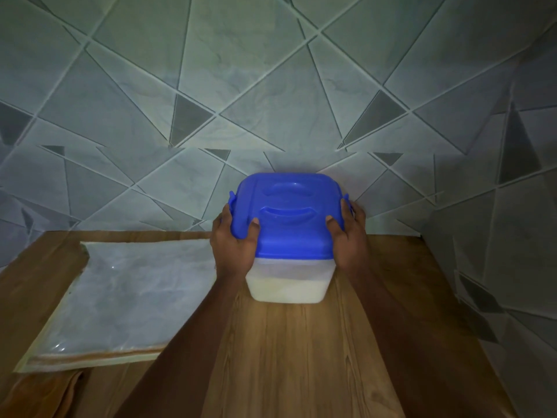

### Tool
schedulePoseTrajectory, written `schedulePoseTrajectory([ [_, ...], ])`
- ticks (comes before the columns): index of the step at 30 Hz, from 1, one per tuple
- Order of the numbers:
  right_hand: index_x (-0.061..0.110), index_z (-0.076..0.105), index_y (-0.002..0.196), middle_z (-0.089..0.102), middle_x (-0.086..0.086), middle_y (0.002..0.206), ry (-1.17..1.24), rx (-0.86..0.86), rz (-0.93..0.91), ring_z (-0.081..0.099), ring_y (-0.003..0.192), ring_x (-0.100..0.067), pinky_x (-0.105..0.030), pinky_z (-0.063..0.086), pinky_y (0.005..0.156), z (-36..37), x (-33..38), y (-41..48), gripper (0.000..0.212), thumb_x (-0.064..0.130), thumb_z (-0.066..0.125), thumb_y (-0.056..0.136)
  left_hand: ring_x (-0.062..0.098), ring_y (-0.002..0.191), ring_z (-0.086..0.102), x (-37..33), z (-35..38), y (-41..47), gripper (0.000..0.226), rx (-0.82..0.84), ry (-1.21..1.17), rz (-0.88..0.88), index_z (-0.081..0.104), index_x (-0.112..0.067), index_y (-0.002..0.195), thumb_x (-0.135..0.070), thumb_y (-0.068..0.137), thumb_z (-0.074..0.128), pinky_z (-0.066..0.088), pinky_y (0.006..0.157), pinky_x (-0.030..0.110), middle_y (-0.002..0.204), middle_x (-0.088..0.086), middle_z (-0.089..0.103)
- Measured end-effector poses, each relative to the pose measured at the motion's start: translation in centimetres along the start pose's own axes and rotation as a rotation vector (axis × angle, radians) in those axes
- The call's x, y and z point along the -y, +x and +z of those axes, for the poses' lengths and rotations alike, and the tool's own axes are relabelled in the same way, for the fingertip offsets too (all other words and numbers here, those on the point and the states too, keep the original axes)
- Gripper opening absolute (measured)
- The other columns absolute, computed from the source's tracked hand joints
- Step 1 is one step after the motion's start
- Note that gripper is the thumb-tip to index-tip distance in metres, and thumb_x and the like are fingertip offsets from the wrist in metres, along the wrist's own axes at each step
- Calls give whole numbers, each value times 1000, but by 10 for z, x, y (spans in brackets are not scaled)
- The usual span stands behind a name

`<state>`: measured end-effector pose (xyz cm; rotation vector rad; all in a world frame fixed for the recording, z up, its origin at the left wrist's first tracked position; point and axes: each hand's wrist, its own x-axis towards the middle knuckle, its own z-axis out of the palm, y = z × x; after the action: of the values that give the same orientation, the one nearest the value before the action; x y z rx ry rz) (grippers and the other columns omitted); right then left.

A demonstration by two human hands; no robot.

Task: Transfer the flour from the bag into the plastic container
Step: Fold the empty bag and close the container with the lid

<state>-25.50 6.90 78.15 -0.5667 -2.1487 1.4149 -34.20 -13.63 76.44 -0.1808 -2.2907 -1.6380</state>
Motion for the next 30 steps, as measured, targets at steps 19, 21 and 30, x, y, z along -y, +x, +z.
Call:
schedulePoseTrajectory([
  [19, 14, 55, 133, 63, -7, 120, 293, -80, 218, 66, 96, 0, -7, 49, 69, 34, -5, -153, 45, 7, 69, 90, 7, 113, 65, -21, -82, -109, 35, -14, -216, -190, 65, -18, 125, -22, 91, 73, 53, 98, 24, 119, -5, 71],
  [21, 16, 63, 122, 69, -4, 109, 296, -4, 181, 68, 89, 1, -14, 55, 74, 42, -2, -156, 35, 4, 68, 89, 6, 108, 67, -16, -93, -123, 28, -44, -175, -148, 68, -16, 120, -18, 92, 71, 55, 95, 22, 115, -4, 72],
  [30, 27, 75, 95, 73, 16, 90, 255, 315, 39, 69, 90, -6, -32, 58, 87, 90, 17, -164, 20, 9, 67, 91, 2, 99, 68, 15, -140, -142, 16, -238, -95, -173, 72, -14, 111, -17, 96, 67, 54, 83, 13, 105, -7, 74],
])
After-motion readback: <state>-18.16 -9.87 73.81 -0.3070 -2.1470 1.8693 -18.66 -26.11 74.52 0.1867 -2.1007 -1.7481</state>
